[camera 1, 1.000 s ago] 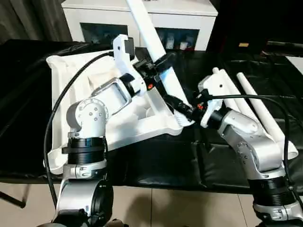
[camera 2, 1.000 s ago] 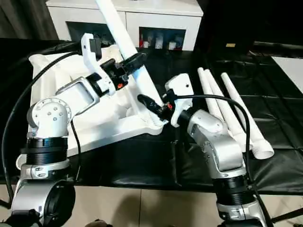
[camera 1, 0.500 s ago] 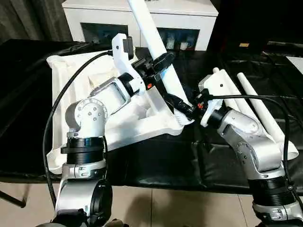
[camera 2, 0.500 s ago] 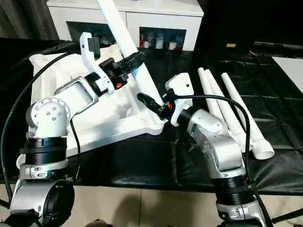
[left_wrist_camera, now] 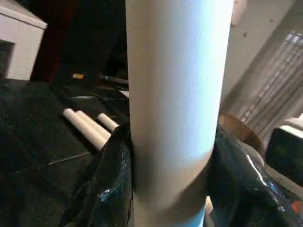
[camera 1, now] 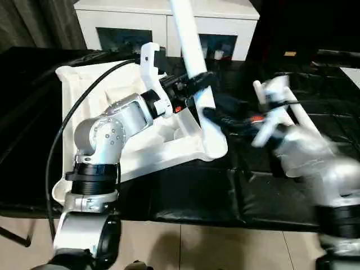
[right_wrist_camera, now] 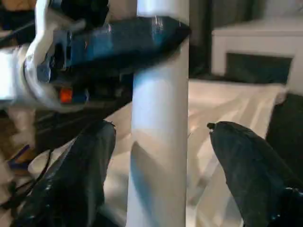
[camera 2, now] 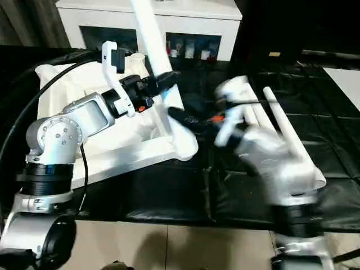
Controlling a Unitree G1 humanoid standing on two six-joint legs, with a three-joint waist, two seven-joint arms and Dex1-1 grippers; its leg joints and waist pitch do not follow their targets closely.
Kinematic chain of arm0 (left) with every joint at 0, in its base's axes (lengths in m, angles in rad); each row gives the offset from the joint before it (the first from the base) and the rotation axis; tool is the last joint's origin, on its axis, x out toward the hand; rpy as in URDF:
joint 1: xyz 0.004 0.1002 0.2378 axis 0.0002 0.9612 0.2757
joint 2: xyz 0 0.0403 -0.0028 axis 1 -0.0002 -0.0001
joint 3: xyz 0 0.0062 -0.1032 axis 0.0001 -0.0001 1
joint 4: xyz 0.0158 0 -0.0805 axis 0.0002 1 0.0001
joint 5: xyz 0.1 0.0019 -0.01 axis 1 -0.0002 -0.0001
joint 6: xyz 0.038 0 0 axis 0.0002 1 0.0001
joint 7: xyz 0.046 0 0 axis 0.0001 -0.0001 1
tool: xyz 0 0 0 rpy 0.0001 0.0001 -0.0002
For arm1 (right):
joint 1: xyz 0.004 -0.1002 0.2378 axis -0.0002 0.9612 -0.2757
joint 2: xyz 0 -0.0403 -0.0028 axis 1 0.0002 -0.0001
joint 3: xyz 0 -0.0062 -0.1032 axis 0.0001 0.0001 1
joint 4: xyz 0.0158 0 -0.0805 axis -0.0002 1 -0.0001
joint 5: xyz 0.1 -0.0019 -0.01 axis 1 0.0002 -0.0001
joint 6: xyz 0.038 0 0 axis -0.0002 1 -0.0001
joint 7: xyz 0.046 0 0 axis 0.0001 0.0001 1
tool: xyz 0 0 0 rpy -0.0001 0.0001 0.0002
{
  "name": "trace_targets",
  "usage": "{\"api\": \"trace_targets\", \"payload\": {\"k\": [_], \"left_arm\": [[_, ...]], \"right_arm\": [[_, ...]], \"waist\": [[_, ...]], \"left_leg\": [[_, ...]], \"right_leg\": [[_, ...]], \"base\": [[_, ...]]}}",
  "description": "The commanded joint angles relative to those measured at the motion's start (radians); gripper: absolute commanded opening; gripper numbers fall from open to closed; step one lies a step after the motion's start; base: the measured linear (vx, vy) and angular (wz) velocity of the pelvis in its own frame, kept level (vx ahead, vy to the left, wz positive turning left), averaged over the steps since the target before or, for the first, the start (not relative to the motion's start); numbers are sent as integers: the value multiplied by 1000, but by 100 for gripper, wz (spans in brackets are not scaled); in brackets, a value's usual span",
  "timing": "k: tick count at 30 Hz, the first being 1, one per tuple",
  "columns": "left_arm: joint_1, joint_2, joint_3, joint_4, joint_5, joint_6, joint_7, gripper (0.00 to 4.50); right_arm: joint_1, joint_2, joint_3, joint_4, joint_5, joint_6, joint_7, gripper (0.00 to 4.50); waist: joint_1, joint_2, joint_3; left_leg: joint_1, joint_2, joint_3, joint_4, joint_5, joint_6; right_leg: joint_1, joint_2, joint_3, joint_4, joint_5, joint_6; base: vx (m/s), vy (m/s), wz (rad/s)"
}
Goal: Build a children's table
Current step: Pick table leg
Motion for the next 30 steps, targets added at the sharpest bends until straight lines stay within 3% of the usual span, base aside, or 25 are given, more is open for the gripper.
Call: {"api": "trace_targets", "payload": {"k": [1, 7, 11, 16, 19, 21, 23, 27, 30], "left_arm": [[-20, 21, -20, -32, -34, 10, -74, 185], [-20, 61, -49, -69, -103, 62, -215, 185], [-6, 93, -93, -112, -136, 86, -330, 185], [-10, 97, -128, -110, -127, 77, -372, 185], [-19, 93, -129, -92, -119, 62, -376, 185], [-23, 89, -125, -86, -117, 57, -375, 185], [-27, 88, -122, -77, -118, 54, -376, 185], [-27, 93, -125, -76, -121, 52, -395, 185], [-21, 102, -134, -84, -122, 50, -413, 185]], "right_arm": [[-11, -43, -25, 16, 42, 63, 49, 393], [-27, -92, -32, 27, 118, 147, 121, 438], [-19, -120, 10, -10, 146, 184, 182, 442], [-2, -135, 52, -49, 160, 205, 229, 442], [7, -143, 77, -61, 163, 217, 245, 407], [11, -145, 83, -63, 168, 226, 250, 407], [17, -150, 90, -70, 173, 234, 261, 370], [22, -156, 97, -76, 179, 241, 269, 360], [25, -158, 99, -80, 184, 244, 271, 326]], "waist": [[2, -11, -74], [6, -15, -75], [6, -14, -74], [8, -14, -73], [9, -15, -73], [9, -15, -73], [10, -15, -74], [10, -15, -75], [11, -16, -75]], "left_leg": [[10, 54, -18, -63, -9, 83], [9, 53, -18, -61, -7, 87], [10, 56, -17, -62, 1, 90], [12, 58, -16, -62, -13, 74], [10, 58, -17, -63, -18, 65], [10, 57, -17, -63, -19, 61], [10, 57, -17, -63, -18, 61], [9, 57, -18, -62, -8, 63], [9, 56, -17, -62, -12, 63]], "right_leg": [[67, -70, 50, -60, 15, -263], [68, -72, 49, -57, -2, -276], [64, -71, 49, -57, -16, -271], [61, -73, 49, -59, -42, -269], [64, -74, 49, -60, -46, -264], [65, -74, 49, -60, -45, -260], [65, -74, 49, -60, -44, -258], [65, -74, 48, -59, -33, -258], [66, -74, 48, -59, -38, -258]], "base": [[0, 0, 0], [0, 0, 0], [0, 0, 0], [0, 0, 0], [0, 0, 0], [0, 0, 0], [0, 0, 0], [0, 0, 0], [0, 0, 0]]}}
